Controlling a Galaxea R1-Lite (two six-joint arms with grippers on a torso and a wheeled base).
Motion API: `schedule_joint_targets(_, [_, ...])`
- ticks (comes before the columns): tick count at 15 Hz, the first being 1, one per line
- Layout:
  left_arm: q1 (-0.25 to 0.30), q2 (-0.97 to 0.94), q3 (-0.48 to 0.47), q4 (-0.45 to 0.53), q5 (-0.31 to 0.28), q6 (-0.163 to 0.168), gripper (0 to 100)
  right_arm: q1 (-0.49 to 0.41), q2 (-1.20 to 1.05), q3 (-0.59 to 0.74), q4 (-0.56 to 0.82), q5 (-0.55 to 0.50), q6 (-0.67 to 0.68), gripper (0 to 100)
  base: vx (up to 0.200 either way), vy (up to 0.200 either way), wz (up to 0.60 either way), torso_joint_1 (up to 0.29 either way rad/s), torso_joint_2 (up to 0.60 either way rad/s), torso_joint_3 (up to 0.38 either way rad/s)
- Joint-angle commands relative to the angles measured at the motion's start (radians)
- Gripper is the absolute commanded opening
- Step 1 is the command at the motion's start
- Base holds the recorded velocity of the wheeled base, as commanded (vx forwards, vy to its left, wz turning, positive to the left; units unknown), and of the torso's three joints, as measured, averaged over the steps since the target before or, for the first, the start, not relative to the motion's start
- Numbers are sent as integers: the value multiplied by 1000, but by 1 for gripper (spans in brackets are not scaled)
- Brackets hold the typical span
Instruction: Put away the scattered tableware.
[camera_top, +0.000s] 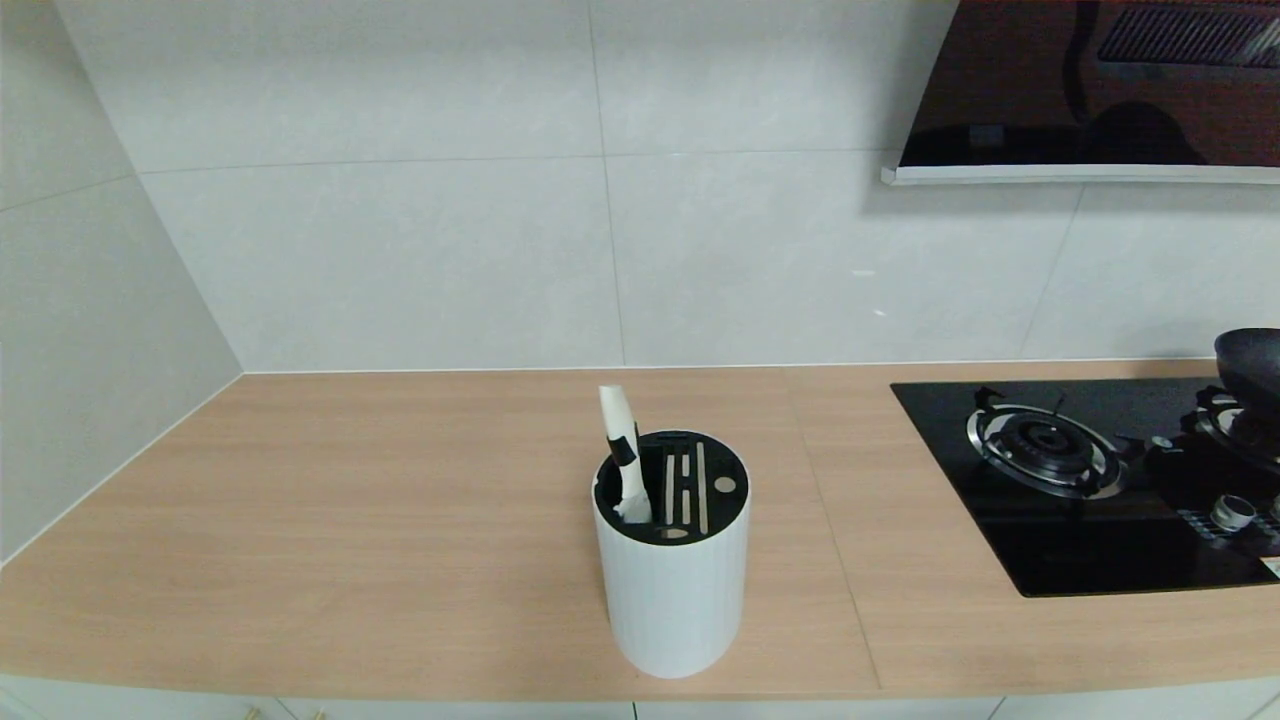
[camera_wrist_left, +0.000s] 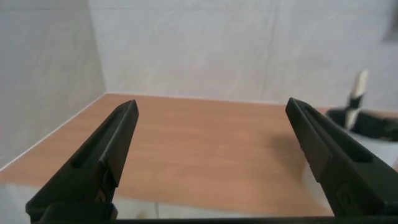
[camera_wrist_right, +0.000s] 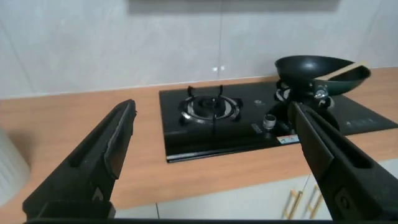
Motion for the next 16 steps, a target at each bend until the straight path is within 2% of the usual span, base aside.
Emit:
schedule_joint_targets(1, [7,-18,124,-14,-1,11,100,0,-4,107,-53,73,-1,100,0,0,0,0,0,0])
schedule_joint_targets(3, [7,-18,245,-76,-4,21,100,1,-4,132,-38,102,6,100,0,0,0,0,0,0])
schedule_joint_targets(4, [7,-18,269,-101,-4,26,100,0,-6,132,-27,102,6,100,0,0,0,0,0,0])
schedule_joint_targets(5, [7,-20,269,-102,-10,23,100,1,-6,132,-1,105,5,100,0,0,0,0,0,0])
schedule_joint_targets(6, [7,-20,269,-99,-42,20,100,1,-4,132,50,157,8,100,0,0,0,0,0,0])
schedule_joint_targets(7, [7,-21,269,-89,-82,18,100,1,-4,132,53,173,8,100,0,0,0,0,0,0])
schedule_joint_targets(9, [5,-20,269,-58,-117,18,100,0,-4,132,53,176,9,100,0,0,0,0,0,0])
schedule_joint_targets(10, [5,-20,269,-56,-117,18,100,1,-4,132,53,176,9,100,0,0,0,0,0,0])
schedule_joint_targets(13, [5,-20,269,-60,-117,-15,100,0,-4,132,53,176,11,100,0,0,0,0,0,0])
schedule_joint_targets(16, [5,-20,269,-60,-117,-15,100,0,-4,132,53,176,28,100,0,0,0,0,0,0])
